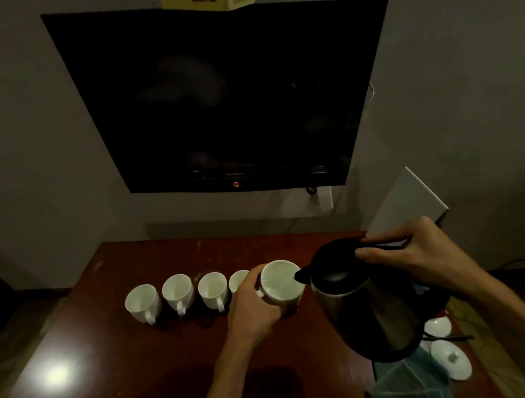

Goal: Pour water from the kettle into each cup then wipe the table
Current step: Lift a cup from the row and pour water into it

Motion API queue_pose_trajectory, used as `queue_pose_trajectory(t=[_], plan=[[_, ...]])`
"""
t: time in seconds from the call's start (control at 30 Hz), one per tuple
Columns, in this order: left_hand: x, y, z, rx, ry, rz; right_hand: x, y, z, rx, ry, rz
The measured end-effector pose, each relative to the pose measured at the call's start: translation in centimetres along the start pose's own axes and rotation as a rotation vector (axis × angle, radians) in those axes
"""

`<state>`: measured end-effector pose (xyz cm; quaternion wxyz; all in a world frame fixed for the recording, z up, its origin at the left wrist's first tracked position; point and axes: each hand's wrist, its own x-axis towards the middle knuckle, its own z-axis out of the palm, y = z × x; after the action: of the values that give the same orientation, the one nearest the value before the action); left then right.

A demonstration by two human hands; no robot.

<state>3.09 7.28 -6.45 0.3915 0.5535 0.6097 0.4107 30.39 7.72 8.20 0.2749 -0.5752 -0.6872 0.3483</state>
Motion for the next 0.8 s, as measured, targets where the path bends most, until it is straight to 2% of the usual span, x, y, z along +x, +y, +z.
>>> queue_pose_trajectory(t=[0.8], plan=[[-0.80, -0.39, 0.05, -0.016, 0.022, 0.033, -0.83, 0.18, 0.29, -0.036, 0.012, -0.011]])
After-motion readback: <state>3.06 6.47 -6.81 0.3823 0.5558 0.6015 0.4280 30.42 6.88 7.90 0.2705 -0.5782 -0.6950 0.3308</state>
